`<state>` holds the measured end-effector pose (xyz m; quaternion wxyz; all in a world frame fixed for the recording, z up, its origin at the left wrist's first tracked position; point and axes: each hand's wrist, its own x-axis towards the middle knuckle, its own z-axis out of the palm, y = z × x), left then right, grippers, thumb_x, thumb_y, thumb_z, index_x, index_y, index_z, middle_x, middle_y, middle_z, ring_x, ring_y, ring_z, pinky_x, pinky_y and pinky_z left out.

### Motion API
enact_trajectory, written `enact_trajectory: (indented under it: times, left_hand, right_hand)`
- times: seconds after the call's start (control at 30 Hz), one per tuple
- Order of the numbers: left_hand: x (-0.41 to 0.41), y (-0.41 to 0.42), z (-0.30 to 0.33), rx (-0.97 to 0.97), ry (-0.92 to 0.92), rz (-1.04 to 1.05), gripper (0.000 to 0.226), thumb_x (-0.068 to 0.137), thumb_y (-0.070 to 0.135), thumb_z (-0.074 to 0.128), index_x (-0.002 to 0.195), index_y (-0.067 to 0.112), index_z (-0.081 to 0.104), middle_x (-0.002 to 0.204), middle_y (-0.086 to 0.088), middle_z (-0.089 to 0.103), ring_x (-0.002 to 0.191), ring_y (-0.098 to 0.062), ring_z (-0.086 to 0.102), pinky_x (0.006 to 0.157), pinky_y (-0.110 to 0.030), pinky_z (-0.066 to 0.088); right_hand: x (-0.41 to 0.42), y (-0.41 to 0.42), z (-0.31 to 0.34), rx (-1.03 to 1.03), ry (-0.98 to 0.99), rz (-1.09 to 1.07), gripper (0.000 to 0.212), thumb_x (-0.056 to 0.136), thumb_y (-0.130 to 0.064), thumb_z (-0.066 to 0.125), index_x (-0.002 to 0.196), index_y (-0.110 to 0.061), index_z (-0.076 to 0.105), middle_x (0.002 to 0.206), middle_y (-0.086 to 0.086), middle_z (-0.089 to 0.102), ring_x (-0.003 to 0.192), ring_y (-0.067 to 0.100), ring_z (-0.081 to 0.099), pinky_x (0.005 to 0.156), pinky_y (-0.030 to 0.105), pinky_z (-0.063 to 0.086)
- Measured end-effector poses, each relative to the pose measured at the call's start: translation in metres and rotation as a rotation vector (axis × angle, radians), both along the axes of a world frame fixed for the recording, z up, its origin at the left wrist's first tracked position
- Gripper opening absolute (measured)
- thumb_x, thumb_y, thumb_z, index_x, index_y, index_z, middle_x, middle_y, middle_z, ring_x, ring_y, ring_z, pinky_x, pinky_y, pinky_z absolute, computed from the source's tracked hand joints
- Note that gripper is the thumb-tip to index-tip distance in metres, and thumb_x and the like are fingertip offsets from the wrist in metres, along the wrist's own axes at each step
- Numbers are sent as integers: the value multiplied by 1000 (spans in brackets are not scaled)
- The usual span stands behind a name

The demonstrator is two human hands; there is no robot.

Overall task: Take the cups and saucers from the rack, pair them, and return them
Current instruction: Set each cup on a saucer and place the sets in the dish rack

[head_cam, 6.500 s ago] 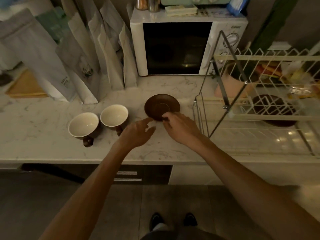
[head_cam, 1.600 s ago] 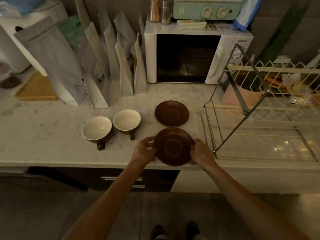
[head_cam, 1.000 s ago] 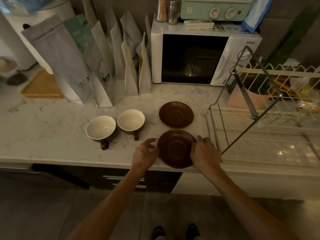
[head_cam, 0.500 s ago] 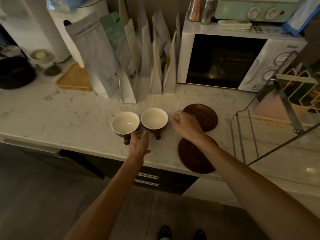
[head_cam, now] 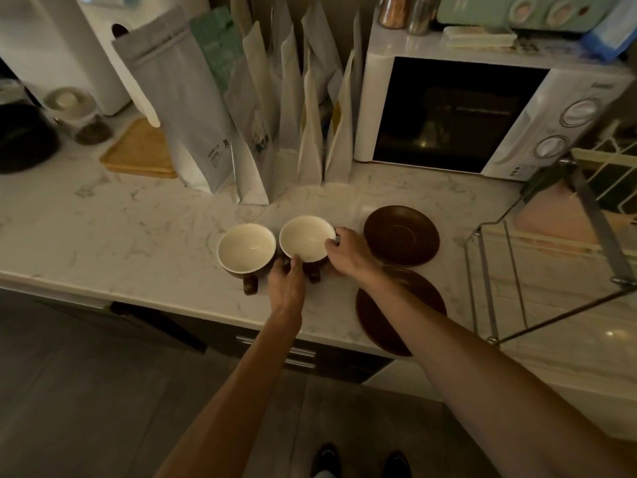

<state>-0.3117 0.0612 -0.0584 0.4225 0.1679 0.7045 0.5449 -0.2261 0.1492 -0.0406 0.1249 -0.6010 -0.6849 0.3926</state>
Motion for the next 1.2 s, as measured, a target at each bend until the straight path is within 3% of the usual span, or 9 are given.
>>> enact_trajectory:
  times: [0.33, 0.43, 0.57, 0.73, 0.83, 0.97, 1.07, 1.2]
  left_hand:
    - [7, 9, 14, 42, 76, -73, 35, 95, 29, 49, 127, 15, 55, 120, -12, 64, 111, -26, 60, 99, -50, 47]
    - [13, 21, 23, 74, 91, -145, 31, 94, 28, 50, 120, 14, 61, 113, -10, 68, 101, -21, 66, 91, -44, 52]
    - [28, 46, 30, 74, 73, -266, 27, 95, 23, 51, 117, 11, 62, 105, -6, 68, 91, -14, 67, 68, -27, 52]
    - [55, 75, 29, 27, 86, -370, 26, 93, 19, 52, 112, 7, 64, 90, -3, 68, 82, -13, 67, 60, -22, 48]
    - [67, 86, 24, 1, 94, -427, 26, 93, 20, 52, 109, 6, 66, 96, -11, 72, 87, -18, 69, 63, -24, 48]
    - [81, 98, 19, -27, 90, -475, 27, 93, 19, 53, 112, 4, 65, 103, -16, 72, 87, -20, 70, 74, -32, 56]
    - [88, 104, 15, -34, 108, -498, 29, 93, 18, 54, 114, 3, 64, 103, -19, 71, 93, -26, 70, 86, -42, 56]
    - [92, 107, 11, -42, 100, -499, 28, 93, 18, 54, 115, 4, 64, 101, -16, 72, 86, -21, 69, 80, -37, 56]
  right_hand:
    - [18, 7, 11, 6, 84, -61, 34, 94, -21, 48, 121, -2, 57, 115, 19, 66, 94, 38, 70, 83, 50, 58]
    - [36, 15, 21, 40, 110, -113, 32, 94, -22, 49, 120, -5, 59, 109, 16, 69, 86, 33, 72, 78, 47, 61]
    - [65, 26, 29, 94, 82, -213, 29, 95, -21, 48, 116, -7, 62, 96, 12, 74, 74, 24, 75, 74, 41, 62]
    - [96, 33, 26, 179, 32, -340, 33, 94, -19, 49, 121, -6, 63, 106, 12, 72, 82, 24, 71, 72, 37, 61]
    - [112, 36, 22, 162, 21, -405, 32, 94, -18, 49, 120, -6, 63, 106, 13, 72, 70, 22, 69, 55, 29, 57]
    - [126, 37, 17, 149, -19, -445, 34, 94, -20, 47, 119, -3, 62, 110, 19, 70, 96, 35, 68, 80, 45, 58]
    - [131, 37, 13, 141, -19, -456, 36, 94, -19, 47, 122, 0, 59, 113, 21, 68, 99, 38, 67, 83, 51, 56]
    - [134, 40, 12, 131, -33, -465, 36, 94, -18, 47, 122, 0, 59, 114, 22, 68, 102, 38, 66, 84, 51, 55]
